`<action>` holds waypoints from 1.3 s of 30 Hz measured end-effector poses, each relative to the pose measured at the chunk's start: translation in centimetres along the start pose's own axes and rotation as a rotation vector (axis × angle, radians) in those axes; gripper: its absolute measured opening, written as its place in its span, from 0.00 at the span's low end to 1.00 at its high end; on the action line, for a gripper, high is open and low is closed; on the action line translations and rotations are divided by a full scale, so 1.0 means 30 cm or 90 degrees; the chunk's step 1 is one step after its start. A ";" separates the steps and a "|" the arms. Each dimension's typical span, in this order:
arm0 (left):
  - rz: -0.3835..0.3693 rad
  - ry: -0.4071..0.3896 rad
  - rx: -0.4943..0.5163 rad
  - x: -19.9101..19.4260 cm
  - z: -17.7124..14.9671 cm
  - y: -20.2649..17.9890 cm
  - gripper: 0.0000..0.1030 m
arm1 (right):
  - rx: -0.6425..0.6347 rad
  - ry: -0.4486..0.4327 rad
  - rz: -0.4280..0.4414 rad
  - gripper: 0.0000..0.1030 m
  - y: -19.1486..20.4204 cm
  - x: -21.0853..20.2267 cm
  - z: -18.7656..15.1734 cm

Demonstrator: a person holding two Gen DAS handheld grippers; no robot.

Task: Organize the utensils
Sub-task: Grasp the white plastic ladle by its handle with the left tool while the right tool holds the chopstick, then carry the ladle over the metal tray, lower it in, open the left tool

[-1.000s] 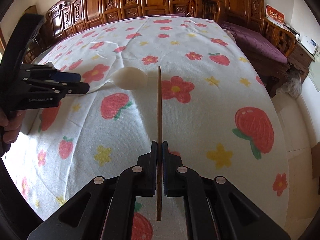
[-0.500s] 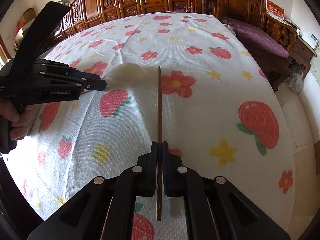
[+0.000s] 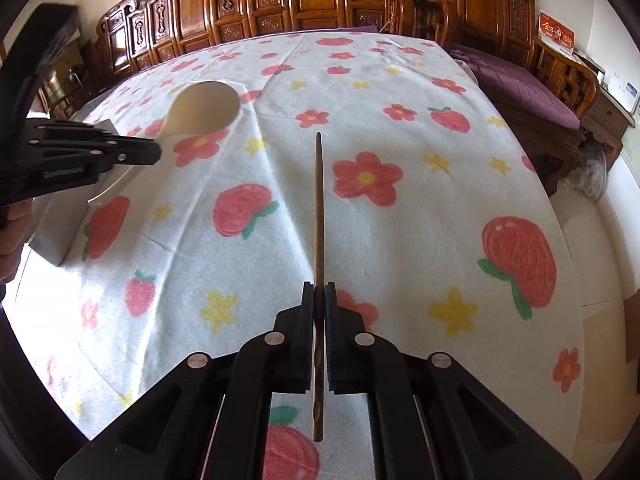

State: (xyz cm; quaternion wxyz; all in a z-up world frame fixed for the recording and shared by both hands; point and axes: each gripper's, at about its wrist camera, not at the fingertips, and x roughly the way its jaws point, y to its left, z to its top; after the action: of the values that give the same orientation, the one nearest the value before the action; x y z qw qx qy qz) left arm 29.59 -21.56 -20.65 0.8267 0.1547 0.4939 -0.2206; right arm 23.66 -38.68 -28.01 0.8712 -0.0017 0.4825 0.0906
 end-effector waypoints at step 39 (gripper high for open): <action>0.067 -0.067 -0.232 -0.331 -0.272 0.493 0.03 | -0.103 -0.069 0.066 0.06 0.291 -0.191 0.051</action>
State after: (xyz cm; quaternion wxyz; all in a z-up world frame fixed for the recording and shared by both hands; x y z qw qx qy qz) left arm 27.01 -2.96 -15.07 0.8763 0.0162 0.4727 -0.0915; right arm 20.60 -30.86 -21.65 0.8872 -0.0425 0.4253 0.1740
